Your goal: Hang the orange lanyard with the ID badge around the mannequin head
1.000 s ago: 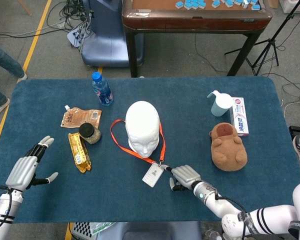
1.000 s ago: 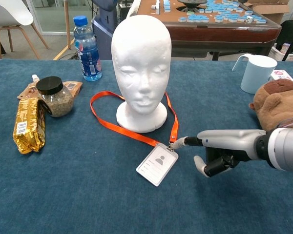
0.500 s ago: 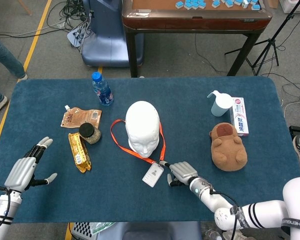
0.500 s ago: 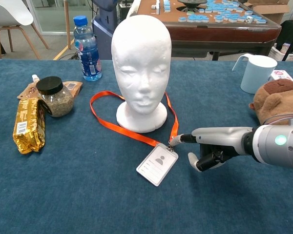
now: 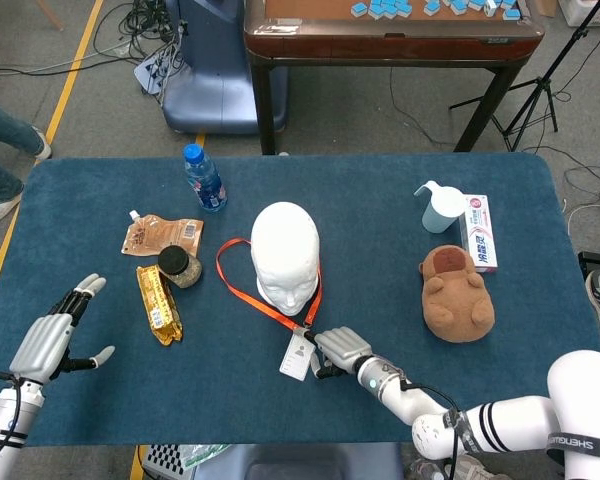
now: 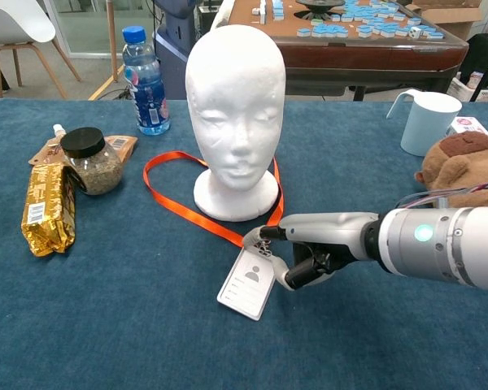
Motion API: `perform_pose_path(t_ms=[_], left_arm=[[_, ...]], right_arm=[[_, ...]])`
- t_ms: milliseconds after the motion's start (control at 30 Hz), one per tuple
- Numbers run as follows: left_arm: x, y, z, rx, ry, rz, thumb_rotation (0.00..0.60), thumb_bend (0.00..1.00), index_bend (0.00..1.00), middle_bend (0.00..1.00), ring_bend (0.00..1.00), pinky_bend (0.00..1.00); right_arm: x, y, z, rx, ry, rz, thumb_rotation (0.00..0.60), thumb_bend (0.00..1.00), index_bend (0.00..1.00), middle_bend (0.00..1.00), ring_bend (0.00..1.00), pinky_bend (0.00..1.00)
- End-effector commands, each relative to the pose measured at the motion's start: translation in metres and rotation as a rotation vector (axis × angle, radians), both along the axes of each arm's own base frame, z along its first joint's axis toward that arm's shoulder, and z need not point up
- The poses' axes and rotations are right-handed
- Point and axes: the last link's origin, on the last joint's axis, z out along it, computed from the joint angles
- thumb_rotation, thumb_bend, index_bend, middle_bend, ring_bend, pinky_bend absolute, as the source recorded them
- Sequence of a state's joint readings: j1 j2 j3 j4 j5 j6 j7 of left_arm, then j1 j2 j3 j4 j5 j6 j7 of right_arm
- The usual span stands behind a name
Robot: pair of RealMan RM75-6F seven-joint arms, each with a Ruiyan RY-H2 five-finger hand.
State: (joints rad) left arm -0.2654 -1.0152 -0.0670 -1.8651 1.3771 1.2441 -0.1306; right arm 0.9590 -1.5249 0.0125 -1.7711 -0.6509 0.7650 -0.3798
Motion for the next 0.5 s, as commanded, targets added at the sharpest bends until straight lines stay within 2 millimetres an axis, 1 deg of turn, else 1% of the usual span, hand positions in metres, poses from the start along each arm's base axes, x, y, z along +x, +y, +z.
perform_pose_path(t_ms=[33, 167, 267, 367, 500], left_arm=[[-0.001, 0.000, 0.000, 0.001, -0.001, 0.002, 0.600, 0.22, 0.00, 0.00, 0.00, 0.11], [-0.002, -0.001, 0.001, 0.001, 0.001, 0.007, 0.600, 0.22, 0.00, 0.00, 0.00, 0.11], [-0.001, -0.002, 0.000, -0.002, -0.003, 0.004, 0.600, 0.22, 0.00, 0.00, 0.00, 0.11], [0.000, -0.003, -0.002, -0.007, -0.003, -0.002, 0.600, 0.22, 0.00, 0.00, 0.00, 0.11], [0.001, -0.003, -0.003, -0.010, -0.003, -0.006, 0.600, 0.22, 0.00, 0.00, 0.00, 0.11]], right_arm=[[0.002, 0.003, 0.003, -0.006, -0.020, 0.006, 0.406, 0.76, 0.07, 1.00, 1.00, 1.00], [-0.010, 0.011, 0.013, -0.002, 0.006, 0.014, 0.406, 0.76, 0.07, 1.00, 1.00, 1.00], [-0.024, 0.018, 0.020, 0.011, 0.047, 0.005, 0.406, 0.76, 0.07, 1.00, 1.00, 1.00], [-0.034, 0.020, 0.024, 0.013, 0.073, -0.007, 0.405, 0.75, 0.07, 1.00, 1.00, 1.00], [-0.040, 0.020, 0.024, 0.007, 0.084, -0.017, 0.406, 0.75, 0.07, 1.00, 1.00, 1.00]])
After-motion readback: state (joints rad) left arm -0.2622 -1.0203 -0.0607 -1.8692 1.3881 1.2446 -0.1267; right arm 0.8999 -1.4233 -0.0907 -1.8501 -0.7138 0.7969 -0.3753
